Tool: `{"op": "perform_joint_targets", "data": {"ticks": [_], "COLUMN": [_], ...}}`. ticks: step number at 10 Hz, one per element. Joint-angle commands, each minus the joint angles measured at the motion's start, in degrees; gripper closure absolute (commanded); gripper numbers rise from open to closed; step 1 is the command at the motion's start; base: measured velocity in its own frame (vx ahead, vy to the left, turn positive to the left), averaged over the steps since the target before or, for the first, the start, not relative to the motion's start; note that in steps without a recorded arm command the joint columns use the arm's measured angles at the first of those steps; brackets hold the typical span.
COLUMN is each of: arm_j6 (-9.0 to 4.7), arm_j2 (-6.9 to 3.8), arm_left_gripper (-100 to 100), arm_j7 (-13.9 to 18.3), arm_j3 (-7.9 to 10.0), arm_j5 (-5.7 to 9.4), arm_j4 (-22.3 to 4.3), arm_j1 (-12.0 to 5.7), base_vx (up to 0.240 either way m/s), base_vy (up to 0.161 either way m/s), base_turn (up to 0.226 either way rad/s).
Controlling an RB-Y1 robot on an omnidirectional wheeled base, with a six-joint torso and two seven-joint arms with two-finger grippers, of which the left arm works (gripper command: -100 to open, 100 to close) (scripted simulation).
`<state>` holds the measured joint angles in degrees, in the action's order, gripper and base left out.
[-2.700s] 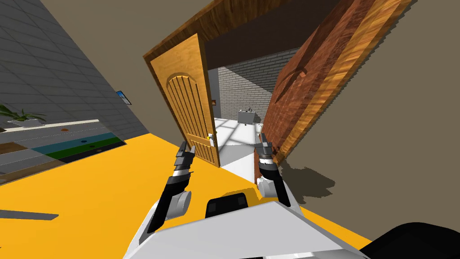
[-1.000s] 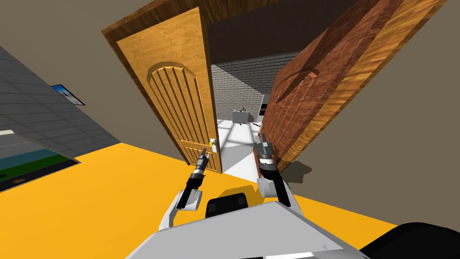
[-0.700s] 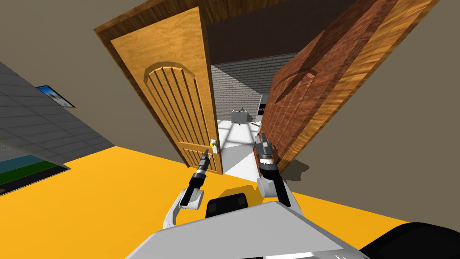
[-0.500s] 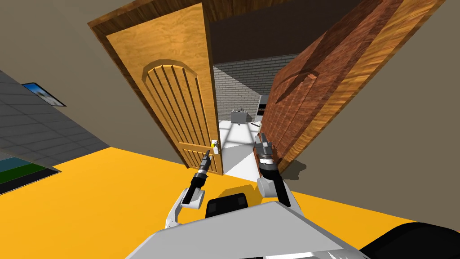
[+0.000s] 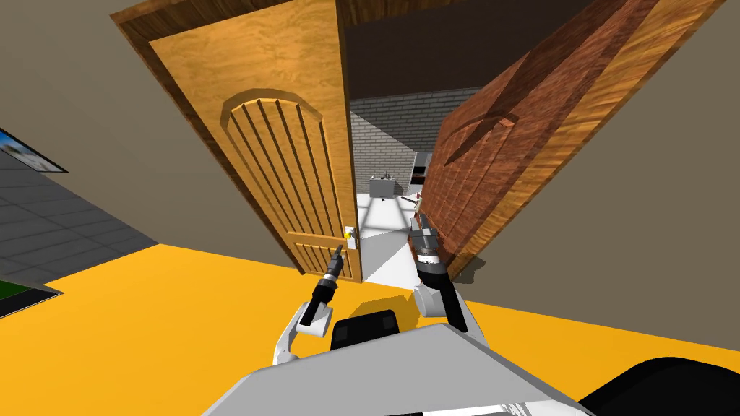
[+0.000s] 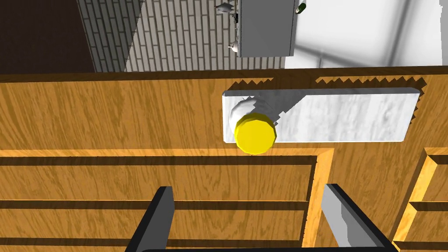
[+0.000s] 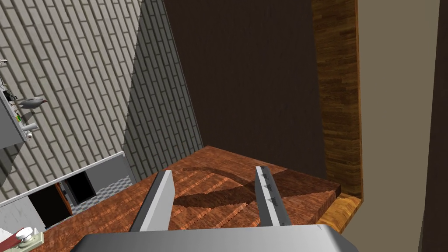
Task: Push the door open
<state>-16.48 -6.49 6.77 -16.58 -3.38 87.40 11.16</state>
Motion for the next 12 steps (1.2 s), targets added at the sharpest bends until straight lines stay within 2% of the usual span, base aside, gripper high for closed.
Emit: {"op": "perform_joint_targets", "data": {"ticks": [1,2,9,10,11,12], "arm_j6": [0.37,0.20,-0.59,-0.53,-0.53,-0.53], "arm_j2": [-0.11,0.02,1.47,1.33,1.33,1.33], "arm_left_gripper": [-100,-100,-100,-100,100,100], "arm_j7": [0.10,0.03,-0.40,-0.36,-0.36,-0.36], "arm_j3": [-0.62,-0.39,1.31,1.15,1.15,1.15], "arm_j5": [-0.03,-0.05,0.36,0.32,0.32,0.32], "arm_j4": [-1.74,-1.13,-5.41,-5.05,-5.05,-5.05], "arm_j1": [-0.63,-0.39,-3.45,-3.19,-3.19,-3.19], "base_vx": [0.019,0.007,0.195,0.102,-0.014,-0.028], "base_vy": [0.173,0.080,-0.044,-0.014,0.002,0.007], "base_turn": [-0.068,-0.022,-0.028,-0.001,0.005,-0.017]}}
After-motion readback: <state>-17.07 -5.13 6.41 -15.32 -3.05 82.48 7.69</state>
